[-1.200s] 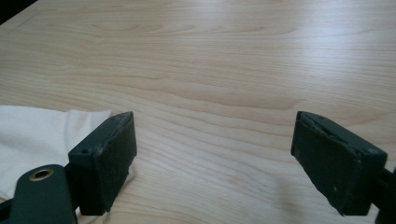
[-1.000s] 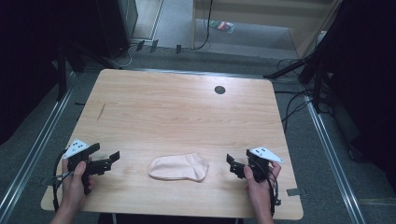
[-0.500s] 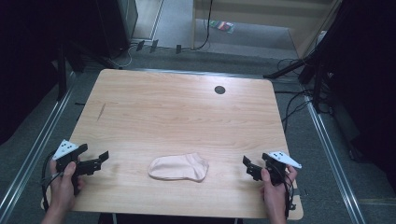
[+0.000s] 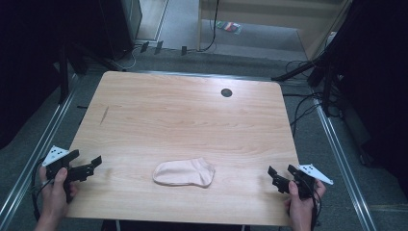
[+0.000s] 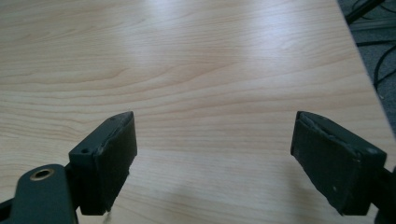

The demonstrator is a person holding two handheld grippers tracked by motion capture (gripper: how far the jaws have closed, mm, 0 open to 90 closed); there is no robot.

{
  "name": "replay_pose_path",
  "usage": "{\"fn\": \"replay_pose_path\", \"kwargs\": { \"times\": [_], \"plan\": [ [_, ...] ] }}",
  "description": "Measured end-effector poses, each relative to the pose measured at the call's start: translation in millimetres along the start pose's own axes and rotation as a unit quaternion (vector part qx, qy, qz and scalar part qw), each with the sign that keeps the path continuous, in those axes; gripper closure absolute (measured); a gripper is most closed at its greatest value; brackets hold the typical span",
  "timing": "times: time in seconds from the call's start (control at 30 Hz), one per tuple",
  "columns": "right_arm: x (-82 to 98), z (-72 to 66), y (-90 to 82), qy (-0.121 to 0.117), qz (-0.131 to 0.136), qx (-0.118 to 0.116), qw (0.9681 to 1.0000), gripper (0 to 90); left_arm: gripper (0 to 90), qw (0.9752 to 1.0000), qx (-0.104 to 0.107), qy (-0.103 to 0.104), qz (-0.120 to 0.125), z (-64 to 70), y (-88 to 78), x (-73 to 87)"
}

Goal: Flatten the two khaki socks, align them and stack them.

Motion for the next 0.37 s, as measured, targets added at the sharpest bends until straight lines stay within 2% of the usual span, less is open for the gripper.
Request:
{"fn": "replay_pose_path", "kwargs": {
  "times": [0.1, 0.37],
  "plan": [
    [-0.2, 3.7, -2.2, 0.023, 0.002, 0.003, 0.9997, 14.8, 5.5, 0.9999, 0.001, 0.008, -0.007, 1.9, 2.3, 2.2],
    [0.0, 4.0, -0.9, 0.022, 0.002, 0.005, 0.9997, 14.9, 5.5, 0.9998, 0.0, 0.008, -0.017, 3.3, 5.1, 3.7]
  ]
}}
Point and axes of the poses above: each handheld gripper's, and its own axes: y roughly forward along the jaws, x roughly out of its underside, z roughly to its right, the point moved 7 cm from there along y, roughly forward along the jaws, and after that the axes turned 13 degrees about z, right-handed, at the moved point
